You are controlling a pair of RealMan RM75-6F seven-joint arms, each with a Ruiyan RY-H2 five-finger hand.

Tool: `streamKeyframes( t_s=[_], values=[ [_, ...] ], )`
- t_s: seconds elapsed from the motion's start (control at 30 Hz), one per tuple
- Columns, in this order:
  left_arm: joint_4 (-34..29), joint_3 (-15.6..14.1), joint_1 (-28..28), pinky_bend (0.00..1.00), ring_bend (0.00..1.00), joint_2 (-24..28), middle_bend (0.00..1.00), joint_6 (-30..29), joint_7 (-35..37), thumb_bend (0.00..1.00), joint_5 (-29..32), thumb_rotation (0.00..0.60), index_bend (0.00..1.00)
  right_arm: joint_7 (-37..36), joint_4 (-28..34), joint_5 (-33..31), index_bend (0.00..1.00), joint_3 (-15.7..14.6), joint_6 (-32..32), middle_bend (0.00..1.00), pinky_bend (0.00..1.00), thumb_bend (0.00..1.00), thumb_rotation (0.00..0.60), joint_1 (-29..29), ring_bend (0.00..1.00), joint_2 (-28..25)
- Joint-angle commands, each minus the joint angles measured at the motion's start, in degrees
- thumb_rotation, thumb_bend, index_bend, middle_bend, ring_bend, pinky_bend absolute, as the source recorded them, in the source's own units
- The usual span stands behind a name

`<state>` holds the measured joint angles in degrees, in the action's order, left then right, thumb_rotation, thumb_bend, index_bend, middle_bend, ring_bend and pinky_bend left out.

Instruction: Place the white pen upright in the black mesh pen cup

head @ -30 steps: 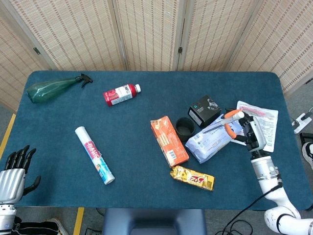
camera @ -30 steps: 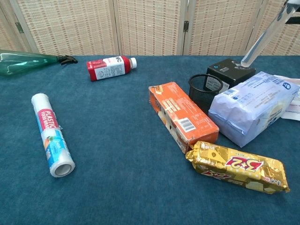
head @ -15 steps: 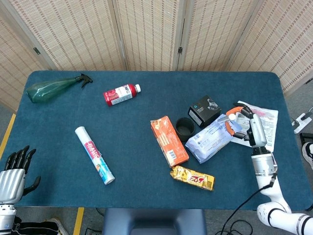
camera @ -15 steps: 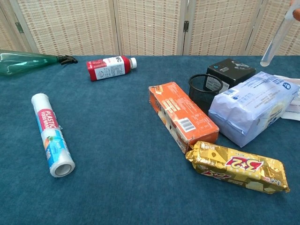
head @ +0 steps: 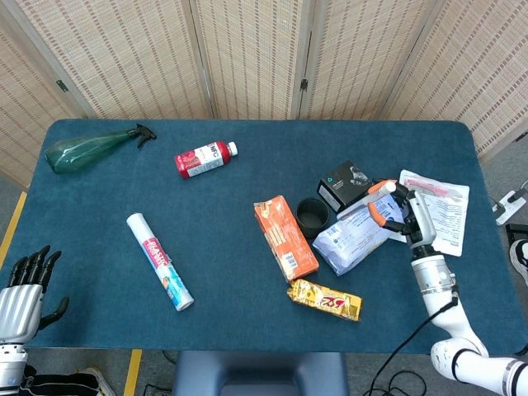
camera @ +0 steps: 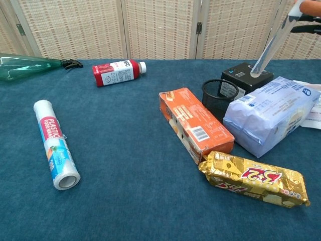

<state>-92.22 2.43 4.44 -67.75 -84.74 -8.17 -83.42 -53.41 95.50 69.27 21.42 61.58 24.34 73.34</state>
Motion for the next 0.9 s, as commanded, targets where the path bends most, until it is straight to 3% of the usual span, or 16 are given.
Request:
streamKeyframes(
  t_s=[0.03,0.63,0.7,0.9],
  values=[
    [0.0,0.1,0.0,0.09,0.05,0.0,0.04,-0.1,0.1,0.39,0.0,0.6,0.12,4.0,0.2,-2.2,0.63,1.3,-1.6,0.44,0.16,0.46,0.6,1.9,0.19,0.3],
    [1.0,0.1,-0.1,0.09,0.05,-0.5,0.04,0.4,0.6,0.39,0.7,0.6,0.12,9.1,-9.4,-7.2,0.63,1.8,-7.2,0.44,0.16,0.46,0.6,8.2,0.19,11.4],
    [1.2,0.0,0.0,0.09,0.05,-0.7,0.04,0.6,0.6,0.39,0.8,0.6,0.12,9.8,-11.0,-8.8,0.63,3.2,-9.1,0.44,0.16,0.46,0.6,9.9,0.19,11.7],
    [1.4,0.1,0.1,0.09,0.05,-0.9,0.04,0.8,0.7,0.39,0.9,0.6,0.12,11.1,-14.6,-9.7,0.63,2.2,-10.4,0.44,0.15,0.46,0.6,10.6,0.19,14.9]
  ],
)
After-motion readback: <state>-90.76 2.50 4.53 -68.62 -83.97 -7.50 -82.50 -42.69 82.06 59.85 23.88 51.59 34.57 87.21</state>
